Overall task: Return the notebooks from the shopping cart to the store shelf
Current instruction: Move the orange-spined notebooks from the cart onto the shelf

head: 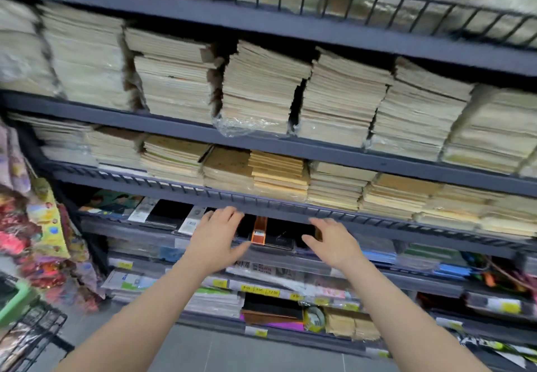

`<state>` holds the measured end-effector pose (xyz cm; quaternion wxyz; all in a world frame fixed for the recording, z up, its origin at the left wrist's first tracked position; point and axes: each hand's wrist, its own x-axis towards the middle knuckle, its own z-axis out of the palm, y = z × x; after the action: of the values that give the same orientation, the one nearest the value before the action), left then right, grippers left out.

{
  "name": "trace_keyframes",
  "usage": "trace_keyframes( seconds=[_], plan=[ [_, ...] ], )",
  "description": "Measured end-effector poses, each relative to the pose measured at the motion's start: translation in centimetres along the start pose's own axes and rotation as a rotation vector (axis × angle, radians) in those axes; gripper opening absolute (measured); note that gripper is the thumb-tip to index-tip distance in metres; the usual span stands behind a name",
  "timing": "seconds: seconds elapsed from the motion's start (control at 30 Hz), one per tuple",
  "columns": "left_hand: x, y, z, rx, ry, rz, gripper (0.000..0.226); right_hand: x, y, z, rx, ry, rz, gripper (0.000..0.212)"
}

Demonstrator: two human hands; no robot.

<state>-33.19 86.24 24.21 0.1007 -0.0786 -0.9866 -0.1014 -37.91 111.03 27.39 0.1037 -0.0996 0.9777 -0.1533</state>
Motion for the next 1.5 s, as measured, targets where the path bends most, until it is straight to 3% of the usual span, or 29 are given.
trace_keyframes(
  seconds=[0.23,0.43,0.77,1.07,1.3,1.5],
  plan=[
    [-1.0,1.7,-9.5,0.091,0.209,0.052,0.060,-6.3,-3.2,-6.5,-0.067,0.253,-0.183,0.055],
    [-3.2,1.3,-13.6,0.058,0.202,0.123,0.069,-10.1,-6.1,-8.2,-0.098,0.304,-0.159,0.058],
    [-2.4,-1.2,-21.8,0.084,0.293,0.284,0.059,-13.0,-13.6,-11.5,-0.050,0.501,-0.092,0.061],
    [-6.2,-3.9,-25.8,0.048,0.335,0.249,0.059,-17.3,-17.6,-13.0,-0.027,0.532,-0.088,0.059],
    [-14.0,-5.2,-25.6,0.022,0.303,0.193,0.060,-22.6,-20.0,-8.0,0.025,0.500,-0.128,0.057],
    [-21.0,-7.2,-24.6,0.026,0.216,0.172,0.060,-27.1,-22.6,-3.7,0.008,0.352,-0.080,0.056]
  ],
)
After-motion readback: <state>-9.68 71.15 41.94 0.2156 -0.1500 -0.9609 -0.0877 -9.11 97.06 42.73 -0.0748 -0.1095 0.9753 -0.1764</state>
